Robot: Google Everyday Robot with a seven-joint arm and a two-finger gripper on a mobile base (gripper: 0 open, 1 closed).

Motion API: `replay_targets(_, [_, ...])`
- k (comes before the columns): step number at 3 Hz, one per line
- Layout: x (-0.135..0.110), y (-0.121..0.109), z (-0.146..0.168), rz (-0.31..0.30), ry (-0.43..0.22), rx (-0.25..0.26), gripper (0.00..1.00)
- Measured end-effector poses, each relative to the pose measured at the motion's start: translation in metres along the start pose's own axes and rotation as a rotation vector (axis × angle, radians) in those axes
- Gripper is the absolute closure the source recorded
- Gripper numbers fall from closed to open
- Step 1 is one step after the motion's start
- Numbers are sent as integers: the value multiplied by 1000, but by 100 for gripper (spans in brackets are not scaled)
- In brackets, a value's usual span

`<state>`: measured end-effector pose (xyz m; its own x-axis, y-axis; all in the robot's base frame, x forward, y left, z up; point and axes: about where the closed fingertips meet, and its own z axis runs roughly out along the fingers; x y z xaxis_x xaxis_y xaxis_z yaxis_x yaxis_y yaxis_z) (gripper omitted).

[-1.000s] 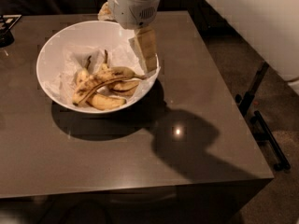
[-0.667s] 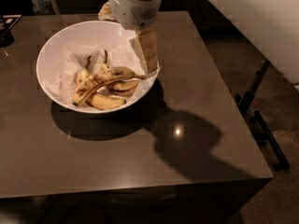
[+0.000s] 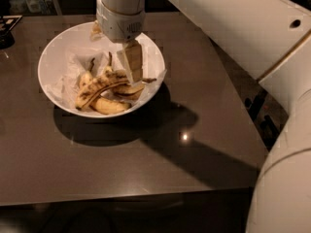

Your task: Pick banana from white bowl

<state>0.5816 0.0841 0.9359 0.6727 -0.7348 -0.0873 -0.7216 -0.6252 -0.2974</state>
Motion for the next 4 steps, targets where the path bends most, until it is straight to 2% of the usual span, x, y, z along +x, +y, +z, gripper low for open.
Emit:
replay_targets(1, [-4, -4, 23, -3, -39, -43, 21])
replay_targets(2, [-5, -3, 41, 5, -71, -79, 26])
replay_targets(3, [-5, 2, 58, 23, -105, -111, 23])
replay_targets(4, [-5, 7, 73, 28, -127, -145, 41])
